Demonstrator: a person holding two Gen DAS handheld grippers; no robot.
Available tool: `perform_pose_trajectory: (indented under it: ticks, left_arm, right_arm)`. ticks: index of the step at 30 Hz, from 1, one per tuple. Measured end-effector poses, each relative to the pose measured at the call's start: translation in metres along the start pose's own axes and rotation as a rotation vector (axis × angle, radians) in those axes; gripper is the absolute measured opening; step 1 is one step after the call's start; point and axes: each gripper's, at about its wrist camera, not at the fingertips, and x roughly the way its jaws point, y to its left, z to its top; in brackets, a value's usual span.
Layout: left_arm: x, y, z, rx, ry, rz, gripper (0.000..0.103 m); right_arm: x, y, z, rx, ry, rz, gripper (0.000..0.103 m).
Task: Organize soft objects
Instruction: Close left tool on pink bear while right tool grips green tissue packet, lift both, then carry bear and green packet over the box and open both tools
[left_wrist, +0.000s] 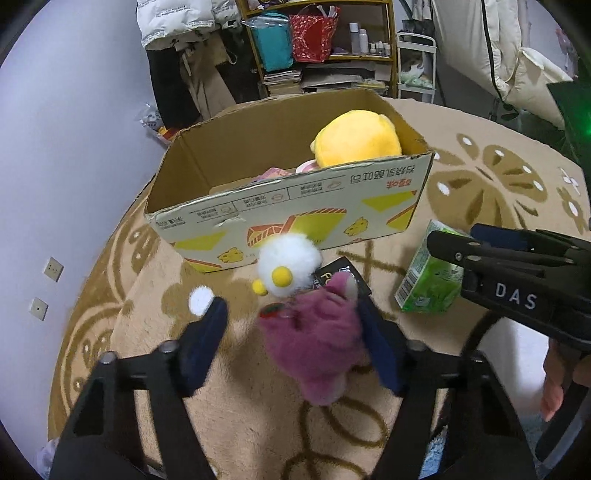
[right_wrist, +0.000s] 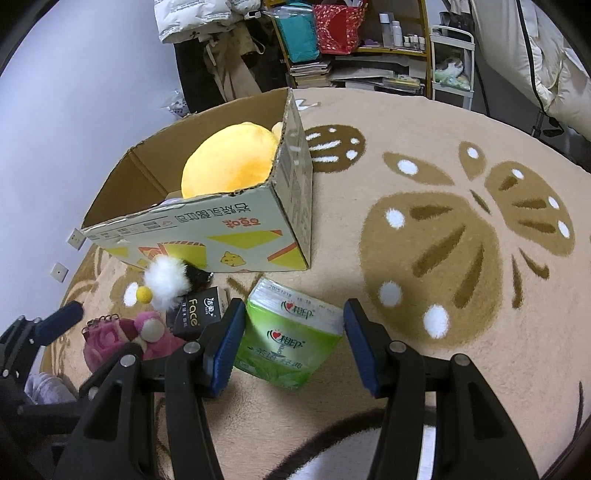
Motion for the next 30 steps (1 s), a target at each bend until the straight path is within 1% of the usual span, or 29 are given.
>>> perform_pose_trajectory:
  ticks: [1,7,12,16,18,22,26,30]
  left_arm:
    - [0.001,0.002,0.0,-0.007,0.007,-0.011,0.05]
    - [-0.002,0.016,0.0,-0.074,-0.003,-0.039,0.047]
    - [-0.016,0.028,0.002,-0.101,-0.048,0.001,0.047]
    - [-0.032,0.036,0.007,-0.088,-0.104,0.063,0.047]
    - [-0.039,0.042,0.01,-0.098,-0.128,0.06,0.047]
    - [-0.052,0.053,0.021,-0.107,-0.173,0.096,0.047]
    - [-0.064,0.064,0.037,-0.113,-0.21,0.115,0.047]
    - [-0.074,0.077,0.053,-0.12,-0.238,0.115,0.047]
  right_arm:
    - [0.0,0.001,0.0,-0.003,-0.002,0.001,0.058]
    - [-0.003,0.005,0.002,-0.016,-0.021,0.015,0.058]
    - [-0.007,0.015,0.006,-0.059,-0.031,0.021,0.057]
    - [-0.016,0.025,0.011,-0.082,-0.06,0.045,0.057]
    - [-0.021,0.028,0.013,-0.094,-0.074,0.05,0.057]
    - [-0.031,0.034,0.023,-0.097,-0.102,0.058,0.057]
    - [-0.043,0.041,0.035,-0.114,-0.14,0.065,0.057]
    - [-0.058,0.05,0.049,-0.132,-0.183,0.079,0.057]
